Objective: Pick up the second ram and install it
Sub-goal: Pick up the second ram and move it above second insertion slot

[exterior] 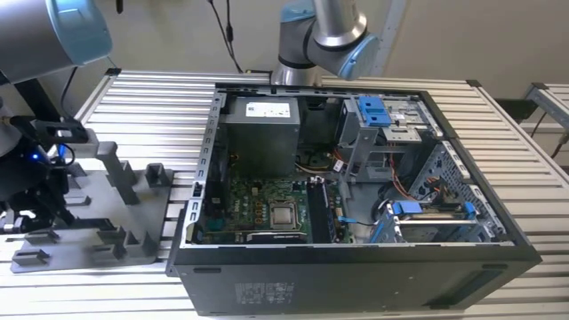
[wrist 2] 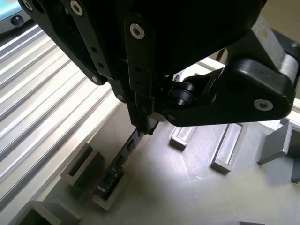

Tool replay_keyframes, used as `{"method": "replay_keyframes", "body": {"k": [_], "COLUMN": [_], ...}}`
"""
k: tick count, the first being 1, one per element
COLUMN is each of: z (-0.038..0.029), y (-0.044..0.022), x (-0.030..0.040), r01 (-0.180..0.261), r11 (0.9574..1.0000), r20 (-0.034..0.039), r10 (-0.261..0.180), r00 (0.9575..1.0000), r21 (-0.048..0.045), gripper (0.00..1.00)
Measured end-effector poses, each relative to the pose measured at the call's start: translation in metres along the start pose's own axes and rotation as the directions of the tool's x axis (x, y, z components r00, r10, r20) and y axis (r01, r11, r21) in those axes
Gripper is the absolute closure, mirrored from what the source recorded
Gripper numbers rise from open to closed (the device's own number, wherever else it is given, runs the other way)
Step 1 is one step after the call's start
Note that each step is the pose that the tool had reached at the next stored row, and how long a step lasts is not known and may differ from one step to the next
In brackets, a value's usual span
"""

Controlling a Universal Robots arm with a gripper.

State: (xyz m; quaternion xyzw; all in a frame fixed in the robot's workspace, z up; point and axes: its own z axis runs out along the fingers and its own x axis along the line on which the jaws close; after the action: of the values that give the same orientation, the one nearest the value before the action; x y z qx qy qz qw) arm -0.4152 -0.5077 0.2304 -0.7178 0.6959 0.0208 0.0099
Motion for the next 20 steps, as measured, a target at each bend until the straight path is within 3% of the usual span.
{"method": "replay_keyframes", "body": {"k": [20], "z": [-0.0265], "y": [0.0004], "x": [-0.0011], "r01": [-0.002], "r11": [1.0], "r20": [-0.0001], "r10": [0.002], "r00": [1.0], "r21": [0.0001], "gripper": [0.86]}}
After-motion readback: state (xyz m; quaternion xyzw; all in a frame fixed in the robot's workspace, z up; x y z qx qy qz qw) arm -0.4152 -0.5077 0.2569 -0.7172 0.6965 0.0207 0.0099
